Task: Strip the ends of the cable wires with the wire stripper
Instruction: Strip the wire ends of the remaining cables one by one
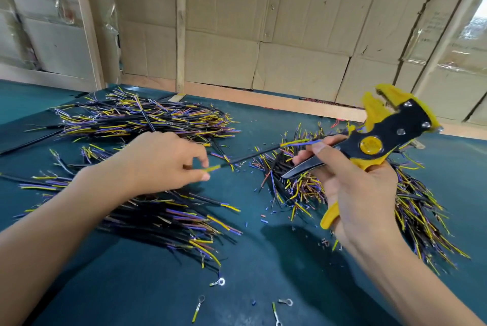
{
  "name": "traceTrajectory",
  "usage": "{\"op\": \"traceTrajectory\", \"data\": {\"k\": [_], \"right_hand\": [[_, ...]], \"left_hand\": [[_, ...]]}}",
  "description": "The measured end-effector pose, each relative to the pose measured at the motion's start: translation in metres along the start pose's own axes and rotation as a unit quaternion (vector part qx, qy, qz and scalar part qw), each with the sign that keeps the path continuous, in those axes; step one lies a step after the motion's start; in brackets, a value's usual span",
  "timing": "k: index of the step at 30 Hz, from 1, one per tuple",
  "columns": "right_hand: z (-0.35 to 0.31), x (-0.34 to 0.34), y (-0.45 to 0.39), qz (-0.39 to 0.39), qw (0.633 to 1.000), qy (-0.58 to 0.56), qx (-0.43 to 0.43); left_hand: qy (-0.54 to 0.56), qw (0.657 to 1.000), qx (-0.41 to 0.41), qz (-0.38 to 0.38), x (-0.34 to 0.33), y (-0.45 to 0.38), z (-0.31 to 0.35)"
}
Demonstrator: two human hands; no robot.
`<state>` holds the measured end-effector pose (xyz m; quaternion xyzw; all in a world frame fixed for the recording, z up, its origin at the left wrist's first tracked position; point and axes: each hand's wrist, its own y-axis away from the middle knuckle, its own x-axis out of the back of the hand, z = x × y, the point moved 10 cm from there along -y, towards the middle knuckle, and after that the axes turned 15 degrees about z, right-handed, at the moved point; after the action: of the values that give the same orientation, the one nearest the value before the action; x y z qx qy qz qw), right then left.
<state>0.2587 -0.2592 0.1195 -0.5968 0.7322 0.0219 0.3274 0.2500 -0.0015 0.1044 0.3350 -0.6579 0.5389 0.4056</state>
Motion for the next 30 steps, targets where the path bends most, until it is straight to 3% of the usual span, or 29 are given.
{"op": "traceTrajectory", "data": {"k": [2, 4, 6, 8, 10, 16, 19, 24, 30], "right_hand": [[0.001, 0.001, 0.000, 0.005, 1.000, -0.007, -0.012], [0.004, -0.001, 0.003, 0.002, 1.000, -0.004, -0.022], [0.008, -0.006, 0.005, -0.002, 0.999, -0.008, -0.035], [0.014, -0.011, 0.008, -0.007, 0.998, -0.016, -0.058], [0.017, -0.016, 0.012, -0.026, 0.997, -0.013, -0.070], [0.021, -0.018, 0.011, -0.046, 0.997, -0.001, -0.068], [0.013, -0.019, 0.016, -0.069, 0.997, 0.028, -0.022], [0.015, -0.024, 0.024, -0.092, 0.995, 0.042, -0.020], [0.007, -0.029, 0.032, -0.117, 0.991, 0.059, 0.018]], "left_hand": [[0.006, 1.000, -0.019, 0.004, -0.003, -0.002, 0.005], [0.028, 0.992, -0.059, 0.112, 0.015, -0.004, 0.020], [0.131, 0.964, -0.089, 0.213, 0.039, 0.000, 0.039], [0.322, 0.923, -0.064, 0.203, 0.043, 0.005, 0.058], [0.437, 0.883, -0.031, 0.168, 0.035, 0.007, 0.077], [0.533, 0.804, 0.056, 0.256, 0.038, 0.007, 0.069], [0.580, 0.765, 0.067, 0.272, 0.048, 0.008, 0.064], [0.610, 0.740, 0.096, 0.269, 0.053, 0.010, 0.063], [0.621, 0.732, 0.157, 0.233, 0.037, 0.008, 0.060]]}}
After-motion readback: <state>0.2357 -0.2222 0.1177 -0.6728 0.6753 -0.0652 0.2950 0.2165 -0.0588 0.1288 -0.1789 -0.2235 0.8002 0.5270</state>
